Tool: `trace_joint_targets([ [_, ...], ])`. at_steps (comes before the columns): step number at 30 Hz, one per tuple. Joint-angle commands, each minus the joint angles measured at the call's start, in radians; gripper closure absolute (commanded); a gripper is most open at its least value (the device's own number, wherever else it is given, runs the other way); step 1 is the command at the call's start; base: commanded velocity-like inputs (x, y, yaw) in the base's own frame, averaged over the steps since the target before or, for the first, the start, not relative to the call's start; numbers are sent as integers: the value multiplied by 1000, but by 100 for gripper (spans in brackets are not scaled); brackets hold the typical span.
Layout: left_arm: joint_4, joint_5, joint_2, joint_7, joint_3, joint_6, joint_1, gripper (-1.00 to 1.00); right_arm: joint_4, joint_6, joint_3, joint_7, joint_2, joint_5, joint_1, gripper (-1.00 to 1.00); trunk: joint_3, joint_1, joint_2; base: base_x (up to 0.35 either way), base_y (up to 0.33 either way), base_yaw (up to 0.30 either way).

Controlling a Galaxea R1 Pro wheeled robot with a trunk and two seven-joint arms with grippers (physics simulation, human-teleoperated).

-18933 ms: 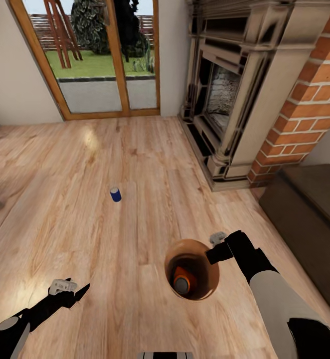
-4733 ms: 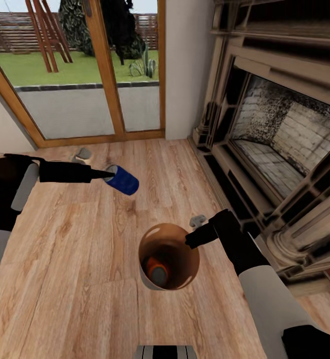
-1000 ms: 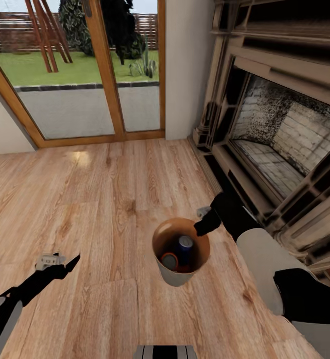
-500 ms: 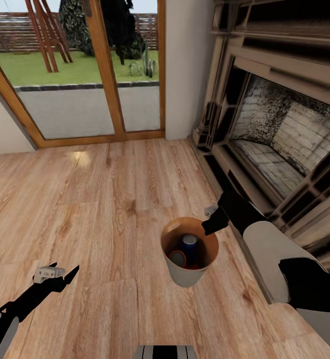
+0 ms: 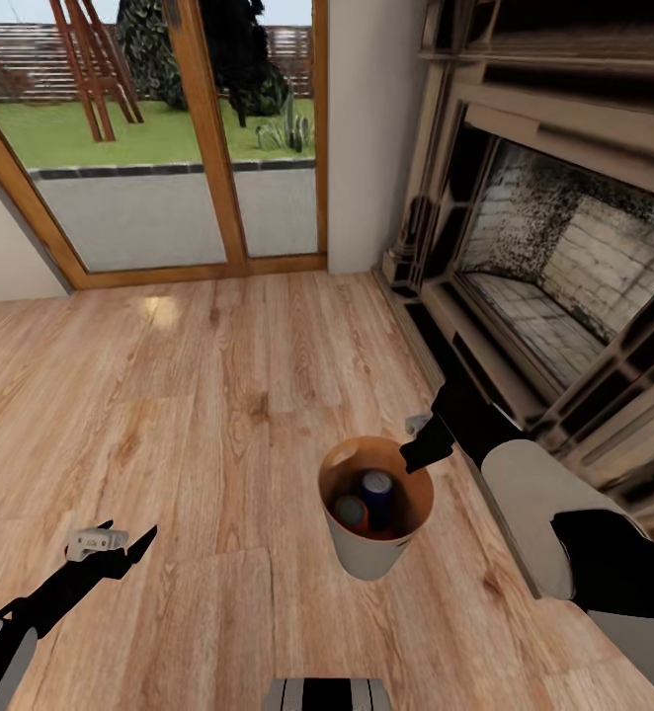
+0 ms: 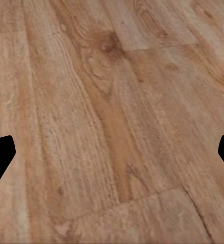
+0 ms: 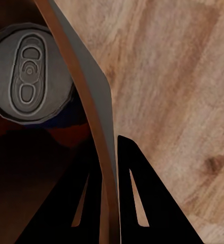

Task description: Put the three can of soda from the living room inside the tash can in the kitchen.

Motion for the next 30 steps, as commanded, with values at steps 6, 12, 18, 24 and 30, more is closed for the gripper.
trace_joint_targets([
  [6, 0, -1, 0, 1, 0, 1, 0, -100, 0, 12, -2, 4, 0, -21, 0, 100, -19, 23, -42, 0, 0, 0],
  [12, 0, -2, 0, 1, -1, 1, 0, -100, 0, 12, -2, 4, -1, -20, 0, 100, -38, 46, -84, 0, 0, 0],
  [18, 2, -3, 0, 1, -1, 1, 0, -100, 0, 12, -2, 4, -2, -18, 0, 100, -56, 69, -126, 0, 0, 0],
  [24, 2, -5, 0, 1, -1, 1, 0, -100, -1, 12, -2, 4, -3, -17, 0, 100, -79, 75, -134, 0, 0, 0],
  [30, 3, -7, 0, 3, -1, 1, 0, -100, -2, 12, -2, 4, -3, -14, 0, 100, -102, 78, -136, 0, 0, 0],
])
